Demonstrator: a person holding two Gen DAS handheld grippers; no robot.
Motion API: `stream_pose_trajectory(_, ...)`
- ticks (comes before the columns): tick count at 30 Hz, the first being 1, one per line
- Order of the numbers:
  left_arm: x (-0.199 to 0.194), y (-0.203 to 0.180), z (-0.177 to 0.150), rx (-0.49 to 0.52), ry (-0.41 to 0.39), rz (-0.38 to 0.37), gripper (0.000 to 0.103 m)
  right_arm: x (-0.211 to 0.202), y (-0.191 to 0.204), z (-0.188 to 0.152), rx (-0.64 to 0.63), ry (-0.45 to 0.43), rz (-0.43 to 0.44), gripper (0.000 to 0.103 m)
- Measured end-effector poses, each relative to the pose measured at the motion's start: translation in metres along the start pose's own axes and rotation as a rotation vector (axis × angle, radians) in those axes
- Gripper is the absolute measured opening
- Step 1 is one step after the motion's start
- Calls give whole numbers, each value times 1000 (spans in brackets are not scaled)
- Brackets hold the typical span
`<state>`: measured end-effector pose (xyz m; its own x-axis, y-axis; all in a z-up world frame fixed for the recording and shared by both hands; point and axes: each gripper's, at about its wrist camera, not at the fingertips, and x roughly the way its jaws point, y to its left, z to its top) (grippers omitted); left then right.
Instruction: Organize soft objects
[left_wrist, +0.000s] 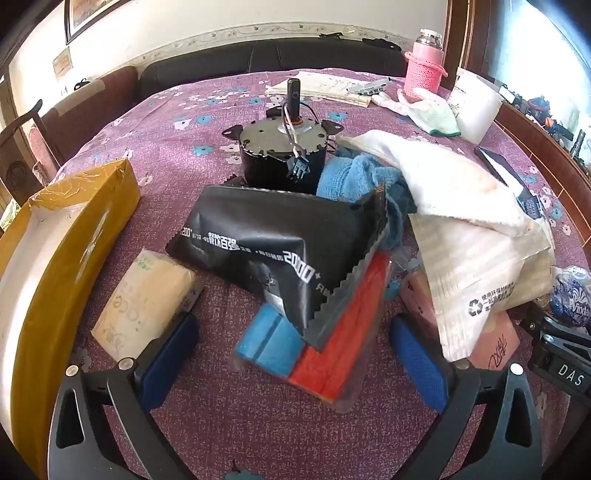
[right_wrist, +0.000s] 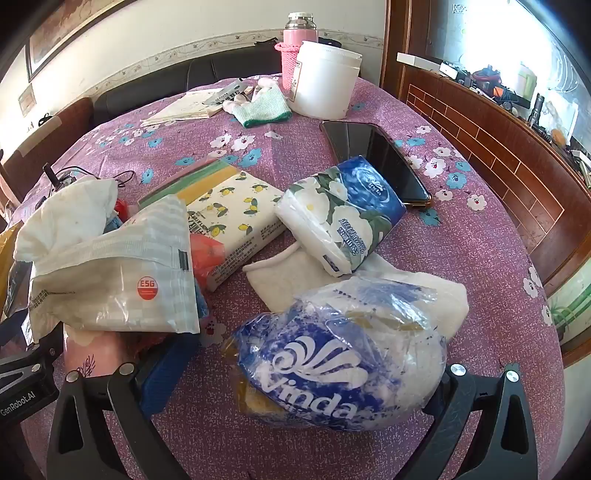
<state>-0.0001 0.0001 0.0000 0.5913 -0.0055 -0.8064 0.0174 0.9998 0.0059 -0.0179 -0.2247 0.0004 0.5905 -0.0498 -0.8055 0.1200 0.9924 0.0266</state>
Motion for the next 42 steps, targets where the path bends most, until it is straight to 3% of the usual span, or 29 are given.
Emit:
stream_pose_trajectory(33,0,0,0,-1,4,1,103,0,0,0,1,5,2,102)
stream_pose_trajectory(38,-3,3,1,27,63,-21,103,0,0,0,1,5,2,102)
stream_pose_trajectory(42,-5,0,-5,34,62,-24,103,0,0,0,2,5,2,102)
